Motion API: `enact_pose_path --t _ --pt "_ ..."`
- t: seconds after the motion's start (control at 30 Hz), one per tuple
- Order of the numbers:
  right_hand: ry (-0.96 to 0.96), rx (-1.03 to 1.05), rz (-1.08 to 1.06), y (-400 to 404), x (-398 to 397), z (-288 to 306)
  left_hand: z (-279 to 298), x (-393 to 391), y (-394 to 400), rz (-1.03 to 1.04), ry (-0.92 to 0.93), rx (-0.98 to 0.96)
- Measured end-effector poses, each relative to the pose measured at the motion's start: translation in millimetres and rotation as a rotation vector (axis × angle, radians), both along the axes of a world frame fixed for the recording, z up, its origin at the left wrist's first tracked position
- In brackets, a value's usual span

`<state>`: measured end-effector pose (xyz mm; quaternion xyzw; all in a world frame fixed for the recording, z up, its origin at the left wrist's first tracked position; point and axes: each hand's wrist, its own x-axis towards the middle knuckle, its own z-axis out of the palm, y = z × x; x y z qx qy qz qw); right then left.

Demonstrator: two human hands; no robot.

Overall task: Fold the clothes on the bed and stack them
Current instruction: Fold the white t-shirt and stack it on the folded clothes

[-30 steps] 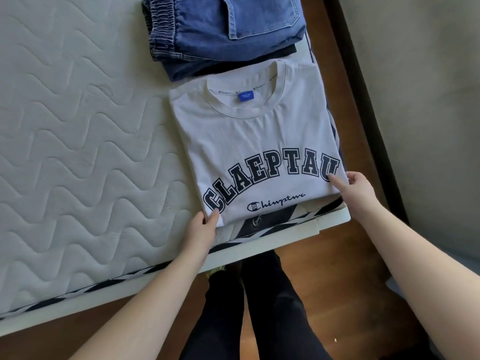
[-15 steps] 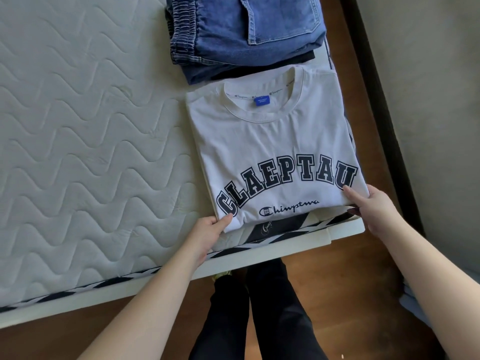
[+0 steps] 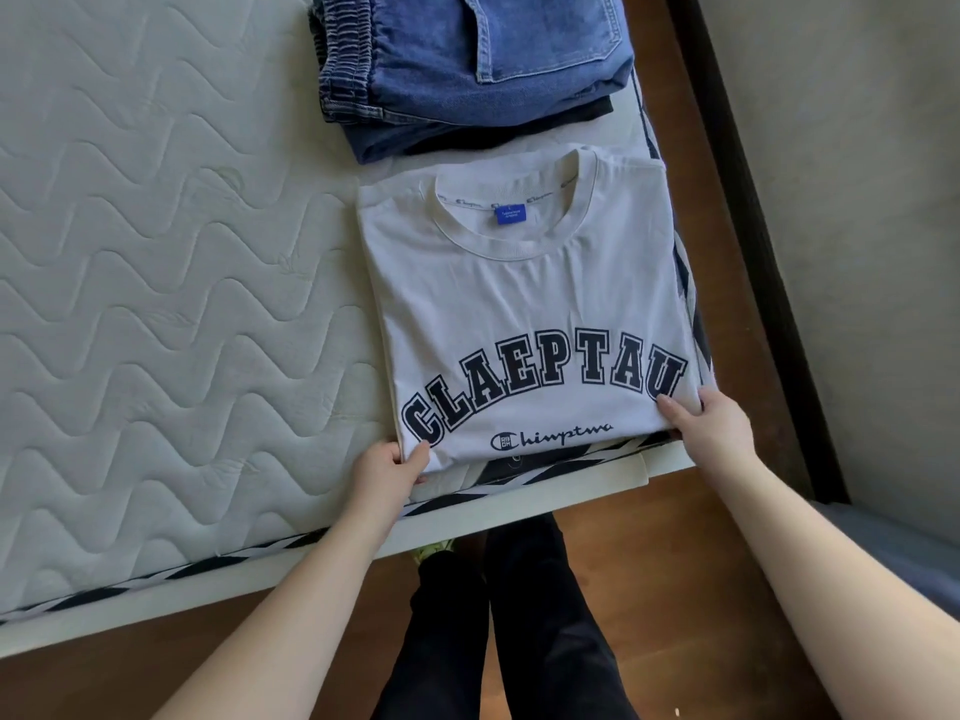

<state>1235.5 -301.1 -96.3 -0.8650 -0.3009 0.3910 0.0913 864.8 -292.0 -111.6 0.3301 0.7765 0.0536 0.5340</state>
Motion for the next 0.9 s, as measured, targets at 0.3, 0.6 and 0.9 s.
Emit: enact_pose_path --t 0.3,0.6,0.9 --pt "-0.359 0.314 0.237 24 -44 19 23 16 20 -0.569 0.468 0.877" --pt "-0.337 0.122 0.728 100 -88 -38 -20 74 67 -1.318 0.544 0.557" --pt "-0.350 0.047 0.785 105 -86 -40 -26 80 76 -1.328 0.552 0.428"
